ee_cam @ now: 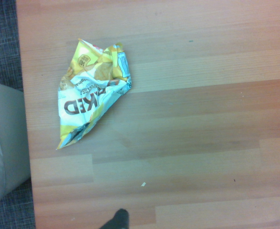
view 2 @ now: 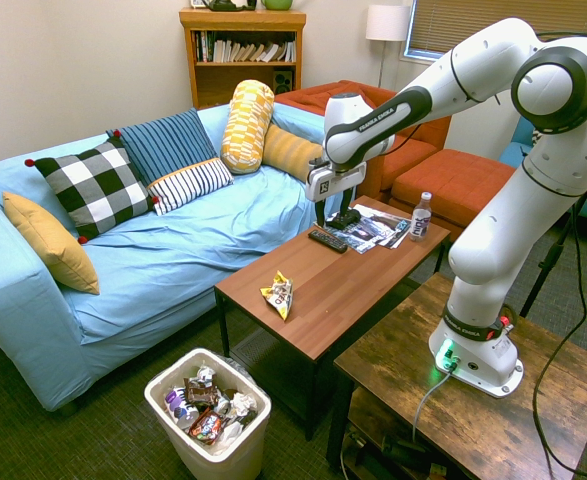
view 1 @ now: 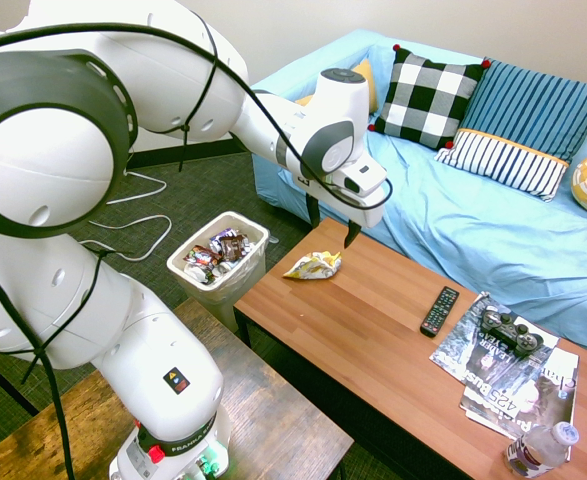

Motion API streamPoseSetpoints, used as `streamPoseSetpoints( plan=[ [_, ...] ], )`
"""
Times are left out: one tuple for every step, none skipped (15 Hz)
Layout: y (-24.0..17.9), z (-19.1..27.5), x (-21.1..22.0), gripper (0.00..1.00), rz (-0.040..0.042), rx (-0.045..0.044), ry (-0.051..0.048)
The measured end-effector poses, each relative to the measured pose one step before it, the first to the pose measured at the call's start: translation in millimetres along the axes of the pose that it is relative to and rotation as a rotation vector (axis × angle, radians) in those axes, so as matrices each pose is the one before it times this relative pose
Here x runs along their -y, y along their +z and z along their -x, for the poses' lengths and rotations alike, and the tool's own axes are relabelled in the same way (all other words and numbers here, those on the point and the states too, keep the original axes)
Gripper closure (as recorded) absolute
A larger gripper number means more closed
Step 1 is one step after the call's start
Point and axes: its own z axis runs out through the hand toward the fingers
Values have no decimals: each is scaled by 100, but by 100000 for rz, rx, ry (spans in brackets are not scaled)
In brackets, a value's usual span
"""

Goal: Throw the chip bag in the trash bin

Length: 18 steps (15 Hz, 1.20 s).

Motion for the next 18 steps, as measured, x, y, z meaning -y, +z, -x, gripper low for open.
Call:
streamPoseSetpoints(
  plan=[
    [-54, -61, 88, 0, -323, 144, 266],
    [71, -133, 12, 0, -505, 335, 698],
    [175, -445, 12, 0, -517, 177, 928],
    [231, -700, 94, 0, -705, 773, 1186],
    [502, -678, 325, 0, -504, 2050, 1157],
    [882, -434, 605, 0, -3, 2459, 972],
    [1124, -153, 966, 0, -97, 2027, 453],
    [1333, 154, 1226, 0, 199, 2047, -149],
    [1320, 322, 1312, 0, 429, 1546, -8],
    [1279, 291, 1316, 0, 699, 802, 721],
    [1288, 221, 1217, 0, 1118, 1112, 1067],
    [1236, -7, 1004, 0, 1215, 1139, 1418],
    [1397, -172, 910, 0, 1316, 1176, 1303],
    [1447, -342, 722, 0, 1377, 1144, 1068],
    [1606, -420, 580, 0, 1701, 1358, 1358],
    [1723, -446, 394, 0, 1974, 1332, 1251],
    [1592, -370, 391, 0, 1501, 1255, 983],
    [1582, -256, 472, 0, 1368, 1760, 1031]
  ],
)
